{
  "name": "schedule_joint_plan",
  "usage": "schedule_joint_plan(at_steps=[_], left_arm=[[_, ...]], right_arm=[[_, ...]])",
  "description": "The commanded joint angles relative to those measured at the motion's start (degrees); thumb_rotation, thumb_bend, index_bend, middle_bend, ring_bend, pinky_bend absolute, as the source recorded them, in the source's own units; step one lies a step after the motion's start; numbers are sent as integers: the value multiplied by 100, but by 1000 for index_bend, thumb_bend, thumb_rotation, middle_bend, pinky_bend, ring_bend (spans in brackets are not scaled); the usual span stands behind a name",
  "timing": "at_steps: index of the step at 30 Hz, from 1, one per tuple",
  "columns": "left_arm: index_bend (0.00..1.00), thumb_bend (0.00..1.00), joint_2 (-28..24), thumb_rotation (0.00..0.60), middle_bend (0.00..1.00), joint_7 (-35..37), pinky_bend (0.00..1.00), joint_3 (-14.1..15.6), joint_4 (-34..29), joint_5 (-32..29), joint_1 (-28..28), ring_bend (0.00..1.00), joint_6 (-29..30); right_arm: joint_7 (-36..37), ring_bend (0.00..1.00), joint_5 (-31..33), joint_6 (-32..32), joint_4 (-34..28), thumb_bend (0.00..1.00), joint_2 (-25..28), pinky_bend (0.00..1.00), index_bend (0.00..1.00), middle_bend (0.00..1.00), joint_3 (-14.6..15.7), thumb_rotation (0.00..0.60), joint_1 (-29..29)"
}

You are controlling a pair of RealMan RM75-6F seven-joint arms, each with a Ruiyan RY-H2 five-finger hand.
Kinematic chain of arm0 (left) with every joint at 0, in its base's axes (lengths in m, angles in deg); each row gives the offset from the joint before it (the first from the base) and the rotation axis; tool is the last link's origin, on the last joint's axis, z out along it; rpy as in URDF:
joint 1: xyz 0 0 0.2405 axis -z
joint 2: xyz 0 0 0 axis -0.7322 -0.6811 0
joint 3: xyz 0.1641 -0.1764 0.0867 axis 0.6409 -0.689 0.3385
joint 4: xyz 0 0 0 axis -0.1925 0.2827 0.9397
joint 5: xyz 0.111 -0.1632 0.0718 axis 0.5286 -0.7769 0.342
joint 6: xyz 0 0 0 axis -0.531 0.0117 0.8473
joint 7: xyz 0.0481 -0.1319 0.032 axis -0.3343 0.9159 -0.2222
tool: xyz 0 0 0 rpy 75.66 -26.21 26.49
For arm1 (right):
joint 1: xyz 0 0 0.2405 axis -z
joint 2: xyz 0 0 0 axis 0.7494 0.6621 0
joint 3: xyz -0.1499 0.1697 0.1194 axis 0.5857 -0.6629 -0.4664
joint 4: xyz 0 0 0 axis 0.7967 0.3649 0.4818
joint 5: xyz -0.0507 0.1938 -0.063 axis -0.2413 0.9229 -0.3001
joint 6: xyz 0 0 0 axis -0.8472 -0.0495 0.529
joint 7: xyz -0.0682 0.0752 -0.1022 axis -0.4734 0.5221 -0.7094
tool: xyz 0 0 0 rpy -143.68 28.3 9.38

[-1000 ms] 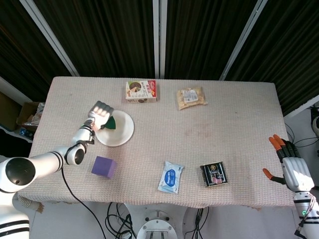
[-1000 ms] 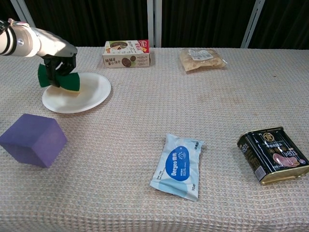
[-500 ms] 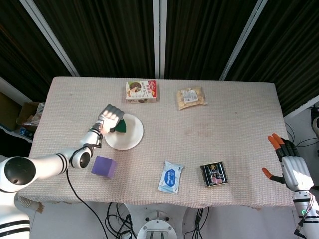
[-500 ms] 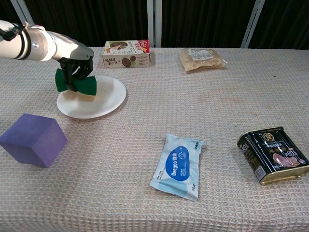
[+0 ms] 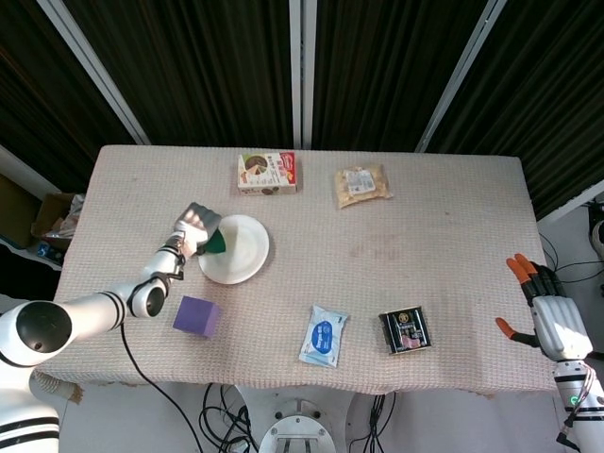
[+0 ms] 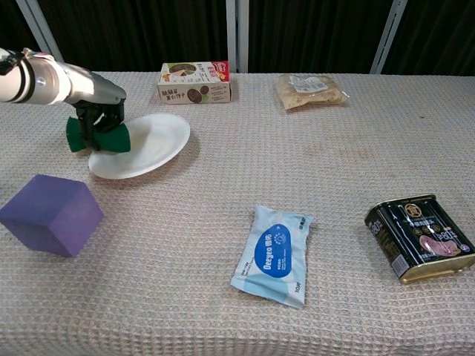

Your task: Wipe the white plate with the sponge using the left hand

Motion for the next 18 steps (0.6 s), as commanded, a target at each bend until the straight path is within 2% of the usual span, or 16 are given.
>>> schedule_joint_plan(at_steps=[1, 6, 12, 18], left_arm=[[657, 507, 64, 600, 646, 30, 452, -83, 11, 84, 37, 545, 50], [657, 507, -28, 600, 646, 38, 454, -248, -290, 175, 102, 545, 303], [657, 505, -337, 600, 645, 484, 457, -623, -661, 248, -30, 545, 524], [640, 503, -302, 600, 628, 1094, 451, -815, -134, 192, -429, 542, 467]], right_arm=[[-4, 0, 8, -12, -10, 145, 13, 0, 0, 41, -4, 600, 8], [13, 0, 28, -6, -3, 145, 2, 0, 0, 41, -1, 600, 17], [36, 0, 22, 0, 22, 145, -3, 0, 0, 40, -8, 600, 7], [69, 0, 16, -8, 44, 145, -2, 0, 0, 41, -6, 600, 12]])
